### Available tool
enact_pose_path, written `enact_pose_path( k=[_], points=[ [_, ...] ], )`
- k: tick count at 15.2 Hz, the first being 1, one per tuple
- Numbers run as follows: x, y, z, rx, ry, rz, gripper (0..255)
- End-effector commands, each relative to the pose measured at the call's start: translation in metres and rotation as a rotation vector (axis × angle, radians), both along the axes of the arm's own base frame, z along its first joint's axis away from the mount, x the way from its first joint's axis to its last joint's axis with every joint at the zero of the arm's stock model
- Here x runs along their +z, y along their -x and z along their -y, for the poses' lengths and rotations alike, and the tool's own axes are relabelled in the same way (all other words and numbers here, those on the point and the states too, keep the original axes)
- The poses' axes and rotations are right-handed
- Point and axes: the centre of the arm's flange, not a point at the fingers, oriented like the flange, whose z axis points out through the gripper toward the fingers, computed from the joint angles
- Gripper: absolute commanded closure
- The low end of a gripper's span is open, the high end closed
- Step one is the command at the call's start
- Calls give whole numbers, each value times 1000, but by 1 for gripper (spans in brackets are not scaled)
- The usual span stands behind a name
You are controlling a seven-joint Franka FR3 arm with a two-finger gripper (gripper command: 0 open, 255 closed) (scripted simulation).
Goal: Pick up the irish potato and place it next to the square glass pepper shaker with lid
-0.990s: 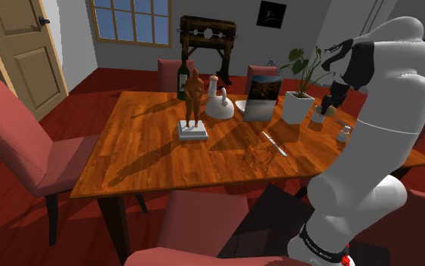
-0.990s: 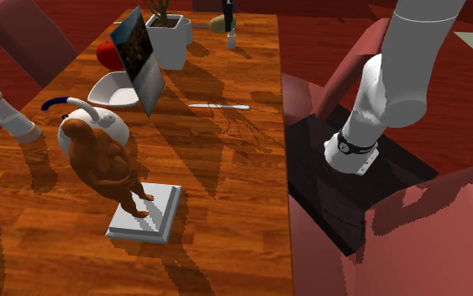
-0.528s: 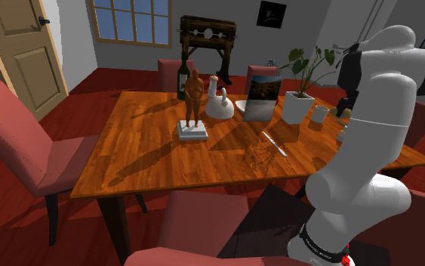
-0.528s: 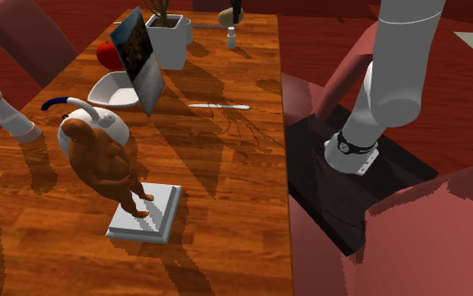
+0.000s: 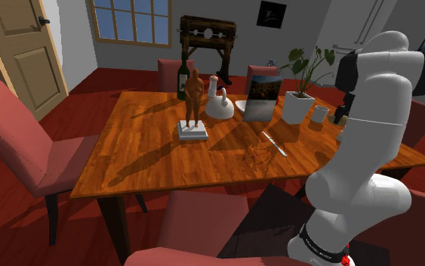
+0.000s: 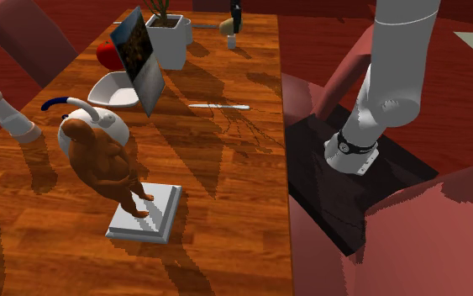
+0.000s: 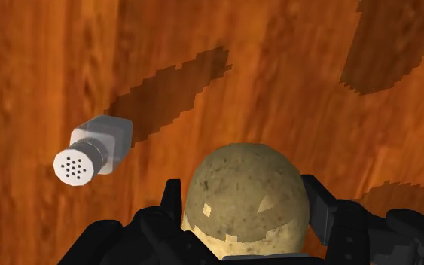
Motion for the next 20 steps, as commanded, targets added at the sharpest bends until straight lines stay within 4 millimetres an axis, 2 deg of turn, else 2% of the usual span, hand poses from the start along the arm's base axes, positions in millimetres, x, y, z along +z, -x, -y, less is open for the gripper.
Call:
enact_pose_path(
  k=[1, 20],
  points=[
    [-10, 1, -1, 0, 1, 0, 255],
    [-111, 1, -1, 0, 1, 0, 255]
  ],
)
